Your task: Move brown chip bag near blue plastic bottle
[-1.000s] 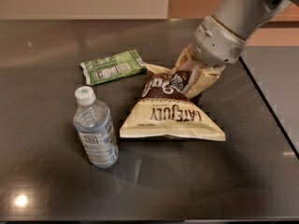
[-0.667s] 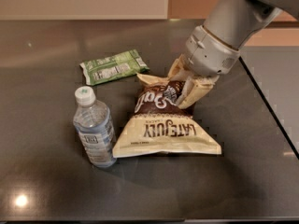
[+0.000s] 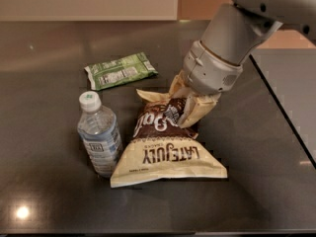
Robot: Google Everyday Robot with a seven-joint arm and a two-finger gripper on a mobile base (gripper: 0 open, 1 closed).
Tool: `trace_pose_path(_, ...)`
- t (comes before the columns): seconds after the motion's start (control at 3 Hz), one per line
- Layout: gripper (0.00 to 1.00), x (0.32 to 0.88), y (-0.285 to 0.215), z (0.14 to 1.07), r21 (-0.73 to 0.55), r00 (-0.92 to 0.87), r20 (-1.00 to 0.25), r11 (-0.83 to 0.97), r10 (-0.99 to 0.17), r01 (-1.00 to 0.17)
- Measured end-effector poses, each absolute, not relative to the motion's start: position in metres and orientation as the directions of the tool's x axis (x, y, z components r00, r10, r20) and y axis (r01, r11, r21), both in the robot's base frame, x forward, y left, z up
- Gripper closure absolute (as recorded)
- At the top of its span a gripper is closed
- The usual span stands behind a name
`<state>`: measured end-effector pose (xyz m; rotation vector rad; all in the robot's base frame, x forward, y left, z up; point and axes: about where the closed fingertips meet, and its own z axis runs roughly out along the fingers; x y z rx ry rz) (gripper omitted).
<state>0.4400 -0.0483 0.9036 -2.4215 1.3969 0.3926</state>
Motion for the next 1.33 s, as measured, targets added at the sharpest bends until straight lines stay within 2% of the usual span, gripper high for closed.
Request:
trace_pose_path(0.67, 0.12, 0.4404, -0.0428, 0.8995, -0.144, 0.470, -0.379, -0.452, -0.797, -0.881)
trace_pose_path(1.0, 0.00, 0.4406, -0.0416, 0.9001, -0.148, 0.473, -0.378, -0.452, -0.796, -0.879)
trace_pose_path(1.33, 0.00, 0.4407, -0.0416, 0.9001, -0.149, 0.473, -0.378, -0.452, -0.796, -0.879)
